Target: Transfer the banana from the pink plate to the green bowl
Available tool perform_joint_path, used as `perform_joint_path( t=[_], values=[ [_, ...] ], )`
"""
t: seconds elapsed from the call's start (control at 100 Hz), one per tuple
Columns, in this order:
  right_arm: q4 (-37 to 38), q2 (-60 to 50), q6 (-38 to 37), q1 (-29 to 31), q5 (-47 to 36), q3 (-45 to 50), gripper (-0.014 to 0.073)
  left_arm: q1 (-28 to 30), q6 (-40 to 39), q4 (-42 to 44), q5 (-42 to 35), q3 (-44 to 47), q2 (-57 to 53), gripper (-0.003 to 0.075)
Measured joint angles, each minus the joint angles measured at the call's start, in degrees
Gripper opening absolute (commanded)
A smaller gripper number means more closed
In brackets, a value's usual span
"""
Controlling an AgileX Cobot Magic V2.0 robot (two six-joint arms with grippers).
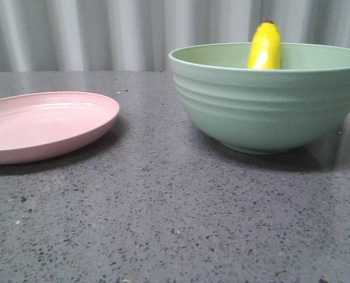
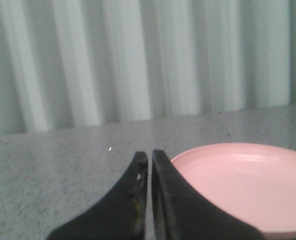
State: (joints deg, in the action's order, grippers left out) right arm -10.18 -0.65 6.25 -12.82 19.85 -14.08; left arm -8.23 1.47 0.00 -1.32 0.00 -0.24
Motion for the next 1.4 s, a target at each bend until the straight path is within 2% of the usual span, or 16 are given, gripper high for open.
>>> perform_joint_path(
  t=[0.25, 0.34, 1.22, 1.4],
  values=[
    [0.0, 0.0, 0.03, 0.0, 0.0, 0.0, -0.0071, 3.31, -0.11, 0.0, 16.54, 0.08, 0.0, -0.002],
    [0.0, 0.0, 0.03, 0.0, 0.0, 0.0, -0.0071, 3.36, -0.11, 0.41, 19.36, 0.08, 0.0, -0.002],
    [0.0, 0.0, 0.03, 0.0, 0.0, 0.13, -0.0071, 3.36, -0.11, 0.54, 19.58, 0.0, 0.0, -0.002],
    [2.11, 0.0, -0.25, 4.38, -8.3, 4.19, -0.0071, 3.36, -0.11, 0.54, 19.58, 0.0, 0.0, -0.002]
  ],
)
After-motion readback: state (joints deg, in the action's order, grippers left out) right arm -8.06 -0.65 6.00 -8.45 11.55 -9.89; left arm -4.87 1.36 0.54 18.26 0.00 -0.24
